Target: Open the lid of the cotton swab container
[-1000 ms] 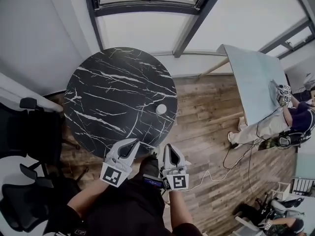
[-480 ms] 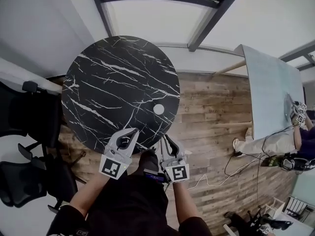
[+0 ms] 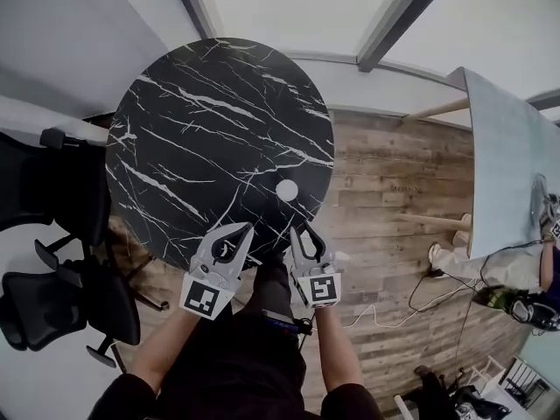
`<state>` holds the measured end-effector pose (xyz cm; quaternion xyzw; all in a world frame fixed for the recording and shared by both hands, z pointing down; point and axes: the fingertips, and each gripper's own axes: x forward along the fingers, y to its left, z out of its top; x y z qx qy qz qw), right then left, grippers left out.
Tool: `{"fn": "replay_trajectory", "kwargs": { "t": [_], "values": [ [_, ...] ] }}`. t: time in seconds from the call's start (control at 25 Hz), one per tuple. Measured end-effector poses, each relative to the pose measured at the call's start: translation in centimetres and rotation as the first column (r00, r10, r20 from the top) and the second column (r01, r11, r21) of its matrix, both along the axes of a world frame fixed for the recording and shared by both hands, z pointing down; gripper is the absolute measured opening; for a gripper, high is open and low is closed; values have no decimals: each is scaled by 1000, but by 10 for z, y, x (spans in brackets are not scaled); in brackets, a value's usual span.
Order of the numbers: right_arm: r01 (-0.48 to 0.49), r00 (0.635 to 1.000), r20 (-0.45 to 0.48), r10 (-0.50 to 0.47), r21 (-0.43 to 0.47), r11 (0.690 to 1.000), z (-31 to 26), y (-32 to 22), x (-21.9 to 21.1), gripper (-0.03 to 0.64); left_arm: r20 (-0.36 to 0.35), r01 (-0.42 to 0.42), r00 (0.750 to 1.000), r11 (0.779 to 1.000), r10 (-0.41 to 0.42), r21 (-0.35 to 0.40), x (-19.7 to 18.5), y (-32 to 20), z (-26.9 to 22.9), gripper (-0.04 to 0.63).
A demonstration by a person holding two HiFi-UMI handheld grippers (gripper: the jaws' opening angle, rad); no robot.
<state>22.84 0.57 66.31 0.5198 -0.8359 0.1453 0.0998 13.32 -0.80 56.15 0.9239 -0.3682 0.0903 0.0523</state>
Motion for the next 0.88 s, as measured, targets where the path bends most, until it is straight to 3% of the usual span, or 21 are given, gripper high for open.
{"fn": "replay_trajectory", "kwargs": {
  "t": [0.4,0.64,0.88],
  "values": [
    [41,997,-64,-45,-62,997,80,-27,8,151,13,-15,1000,1000,16,-28,6,-5,37,-2],
    [56,993,-96,-65,-100,993,97,-37,-5,216,5,-8,1000,999,8,-38,6,-4,45,-3],
    [56,992,-105,-67,-102,993,112,-48,-14,235,0,12,1000,999,-12,-53,-1,-8,50,-3]
  ]
}}
